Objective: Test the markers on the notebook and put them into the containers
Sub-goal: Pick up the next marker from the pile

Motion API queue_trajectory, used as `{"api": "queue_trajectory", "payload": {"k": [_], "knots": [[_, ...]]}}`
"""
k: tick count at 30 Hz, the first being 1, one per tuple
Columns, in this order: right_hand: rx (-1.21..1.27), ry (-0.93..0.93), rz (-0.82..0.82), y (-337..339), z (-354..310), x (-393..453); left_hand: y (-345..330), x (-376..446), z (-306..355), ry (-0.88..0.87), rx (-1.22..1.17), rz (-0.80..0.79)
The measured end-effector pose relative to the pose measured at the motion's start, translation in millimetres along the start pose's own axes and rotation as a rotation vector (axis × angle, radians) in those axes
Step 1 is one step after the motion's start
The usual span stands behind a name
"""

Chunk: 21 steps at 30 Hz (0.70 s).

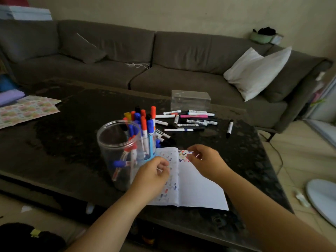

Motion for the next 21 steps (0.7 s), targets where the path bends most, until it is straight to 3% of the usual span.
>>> {"api": "queue_trajectory", "payload": {"k": [6, 16, 21], "knots": [[-0.073, -0.075, 0.019, 9.1, 57.1, 31.9, -33.3, 44.3, 22.3, -0.108, 0.030, -0.017], [-0.402, 0.033, 0.106, 7.5, 78.0, 161.6, -62.7, 112.9, 15.6, -0.155, -0.020, 0.039], [-0.508, -0.006, 0.018, 2.4, 101.1, 204.0, -73.1, 126.2, 11.5, -0.152, -0.046, 0.047]]}}
Point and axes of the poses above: each hand's wrist, its own x-axis towards the middle knuckle, its own y-axis out of the back of the hand, z = x × y, the point moved 5 cm from there along x, towards the middle knuckle, and after that the axes turned 2 degrees about y, right-handed, at the moved point
